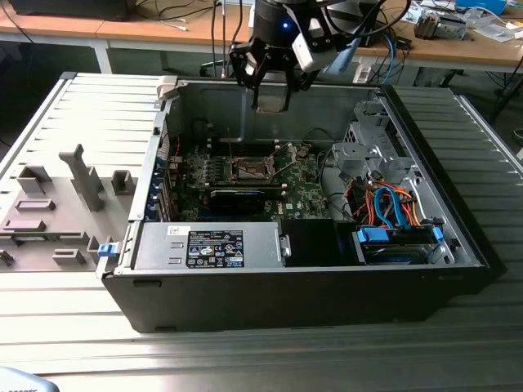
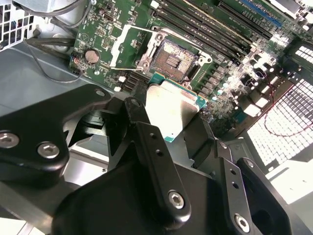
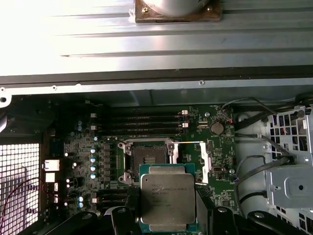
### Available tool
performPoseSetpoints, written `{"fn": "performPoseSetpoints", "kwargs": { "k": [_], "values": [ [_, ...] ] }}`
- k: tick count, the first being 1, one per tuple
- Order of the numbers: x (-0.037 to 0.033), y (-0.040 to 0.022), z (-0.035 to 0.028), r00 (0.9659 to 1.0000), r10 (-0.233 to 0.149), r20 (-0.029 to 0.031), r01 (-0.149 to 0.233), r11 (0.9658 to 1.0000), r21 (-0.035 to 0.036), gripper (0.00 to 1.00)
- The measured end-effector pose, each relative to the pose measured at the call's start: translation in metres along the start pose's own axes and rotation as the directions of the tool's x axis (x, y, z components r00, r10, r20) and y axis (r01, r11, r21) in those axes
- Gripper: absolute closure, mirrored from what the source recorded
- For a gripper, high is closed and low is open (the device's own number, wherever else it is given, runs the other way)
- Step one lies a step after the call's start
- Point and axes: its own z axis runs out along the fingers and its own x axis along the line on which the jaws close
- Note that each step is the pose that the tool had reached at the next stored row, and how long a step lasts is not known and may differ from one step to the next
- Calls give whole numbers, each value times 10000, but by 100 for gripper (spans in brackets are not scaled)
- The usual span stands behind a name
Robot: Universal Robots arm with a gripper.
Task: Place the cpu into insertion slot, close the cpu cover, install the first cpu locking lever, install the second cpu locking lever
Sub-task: 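Place the cpu into insertion slot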
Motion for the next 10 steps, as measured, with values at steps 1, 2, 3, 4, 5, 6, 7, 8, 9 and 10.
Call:
{"fn": "performPoseSetpoints", "kwargs": {
  "k": [1,2,3,4,5,6,7,8,9,10],
  "values": [
    [1,0,3,10000,0,0,0,10000,-1,46],
    [3,-1,10,10000,-1,0,1,10000,0,46],
    [6,-2,14,10000,1,0,-1,10000,0,46],
    [9,-2,19,10000,2,0,-2,10000,-1,46],
    [14,-3,28,10000,0,0,0,10000,0,46],
    [20,-5,40,10000,0,0,0,10000,0,46],
    [27,-6,49,10000,0,0,0,10000,0,46],
    [30,-6,55,10000,0,0,0,10000,0,46],
    [33,-7,60,10000,0,0,0,10000,0,46],
    [36,-7,66,10000,0,0,0,10000,0,46]
  ]
}}
